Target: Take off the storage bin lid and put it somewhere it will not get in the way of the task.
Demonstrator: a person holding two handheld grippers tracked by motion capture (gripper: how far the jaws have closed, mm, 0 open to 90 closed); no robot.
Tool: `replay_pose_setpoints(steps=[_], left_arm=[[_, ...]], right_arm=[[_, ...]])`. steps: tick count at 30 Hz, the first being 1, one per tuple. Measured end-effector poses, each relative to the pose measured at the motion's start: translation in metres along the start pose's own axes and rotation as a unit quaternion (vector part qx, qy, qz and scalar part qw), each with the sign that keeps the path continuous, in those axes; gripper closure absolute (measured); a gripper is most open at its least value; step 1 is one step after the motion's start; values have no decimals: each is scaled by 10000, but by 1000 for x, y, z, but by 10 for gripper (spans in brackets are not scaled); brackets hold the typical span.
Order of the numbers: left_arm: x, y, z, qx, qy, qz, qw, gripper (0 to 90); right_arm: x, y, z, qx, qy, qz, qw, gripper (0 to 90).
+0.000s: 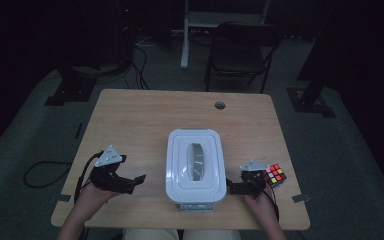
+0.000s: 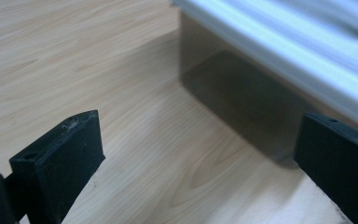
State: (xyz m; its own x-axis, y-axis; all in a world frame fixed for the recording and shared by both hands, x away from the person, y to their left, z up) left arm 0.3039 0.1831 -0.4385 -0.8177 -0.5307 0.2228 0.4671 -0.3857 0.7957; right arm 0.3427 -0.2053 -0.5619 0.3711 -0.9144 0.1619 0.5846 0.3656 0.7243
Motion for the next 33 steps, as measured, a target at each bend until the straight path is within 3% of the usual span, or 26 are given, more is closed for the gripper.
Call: replay_pose_setpoints(steps=[5,14,24,33], left_arm=[[11,11,-8,-53,-201,-198,9996,22],[27,28,-20,-9,-528,-363,9979,22],[49,46,-38,-60,-947,-643,9934,22],[57,57,-60,-30,-1195,-695,9904,22]], right_arm=[[0,0,0,0,0,0,10000,129],[0,0,0,0,-1,-2,10000,129],[0,0,0,0,0,-2,10000,129],[0,0,0,0,0,-3,10000,129]])
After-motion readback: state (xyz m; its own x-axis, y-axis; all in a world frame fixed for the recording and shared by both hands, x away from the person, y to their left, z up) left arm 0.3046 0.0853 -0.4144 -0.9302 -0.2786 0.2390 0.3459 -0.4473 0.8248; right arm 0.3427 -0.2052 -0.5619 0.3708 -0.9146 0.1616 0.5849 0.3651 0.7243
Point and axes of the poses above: each handheld gripper's, and its own axes: z roughly backward along the jaws, y roughly out of its top, x roughly to its right, the point moved 5 cm from there along -z, roughly forward along the jaws, and after that the axes turned 14 degrees about -y, right-handed, at the moved point
